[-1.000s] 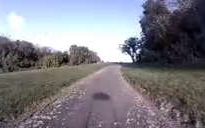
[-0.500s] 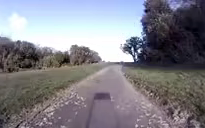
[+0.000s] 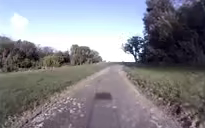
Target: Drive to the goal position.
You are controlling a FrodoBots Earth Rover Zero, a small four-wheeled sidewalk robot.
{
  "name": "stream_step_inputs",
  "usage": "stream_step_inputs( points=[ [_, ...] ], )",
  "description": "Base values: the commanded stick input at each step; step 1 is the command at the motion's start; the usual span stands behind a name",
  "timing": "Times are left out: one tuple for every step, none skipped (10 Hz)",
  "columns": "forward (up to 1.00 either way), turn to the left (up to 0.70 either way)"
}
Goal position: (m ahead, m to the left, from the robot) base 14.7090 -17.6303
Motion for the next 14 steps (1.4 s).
stream_step_inputs(
  points=[
    [0.50,0.00],
    [0.50,0.00],
    [0.50,0.00],
    [0.50,0.00],
    [0.50,0.00],
    [0.50,0.00],
    [0.50,0.00],
    [0.50,0.00],
    [0.50,0.00],
    [0.50,0.00],
    [0.50,0.00],
    [0.50,0.00],
    [0.50,0.00],
    [0.50,0.00]
  ],
)
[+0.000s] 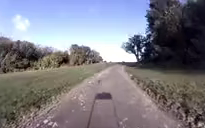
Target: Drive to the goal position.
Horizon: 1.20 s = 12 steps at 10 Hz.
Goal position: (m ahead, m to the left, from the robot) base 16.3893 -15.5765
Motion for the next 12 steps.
stream_step_inputs(
  points=[
    [0.50,0.00],
    [0.50,0.00],
    [0.50,0.00],
    [0.50,0.00],
    [0.50,0.00],
    [0.50,0.00],
    [0.50,0.00],
    [0.50,0.00],
    [0.50,0.00],
    [0.50,0.00],
    [0.50,0.00],
    [0.50,0.00]
  ],
)
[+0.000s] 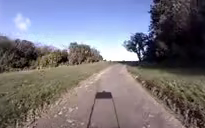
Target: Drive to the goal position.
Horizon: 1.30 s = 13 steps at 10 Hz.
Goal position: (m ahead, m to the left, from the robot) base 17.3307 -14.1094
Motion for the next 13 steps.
stream_step_inputs(
  points=[
    [0.50,0.00],
    [0.50,0.00],
    [0.50,0.00],
    [0.50,0.00],
    [0.50,0.00],
    [0.50,0.00],
    [0.50,-0.02],
    [0.50,-0.04],
    [0.50,-0.02],
    [0.50,0.00],
    [0.50,0.00],
    [0.50,0.00],
    [0.50,0.00]
  ],
)
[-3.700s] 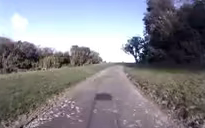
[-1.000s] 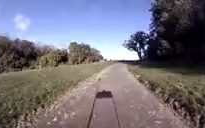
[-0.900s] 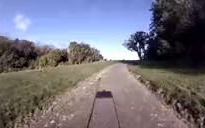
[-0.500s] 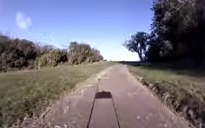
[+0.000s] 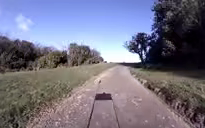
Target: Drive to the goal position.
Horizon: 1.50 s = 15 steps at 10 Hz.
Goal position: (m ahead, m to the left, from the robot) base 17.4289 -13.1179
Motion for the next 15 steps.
stream_step_inputs(
  points=[
    [0.50,0.00],
    [0.50,0.00],
    [0.50,0.00],
    [0.50,-0.16],
    [0.50,-0.43],
    [0.50,-0.48],
    [0.50,-0.30],
    [0.50,-0.01],
    [0.50,0.00],
    [0.50,0.00],
    [0.50,0.00],
    [0.50,0.00],
    [0.50,0.00],
    [0.50,0.00],
    [0.50,0.00]
  ],
)
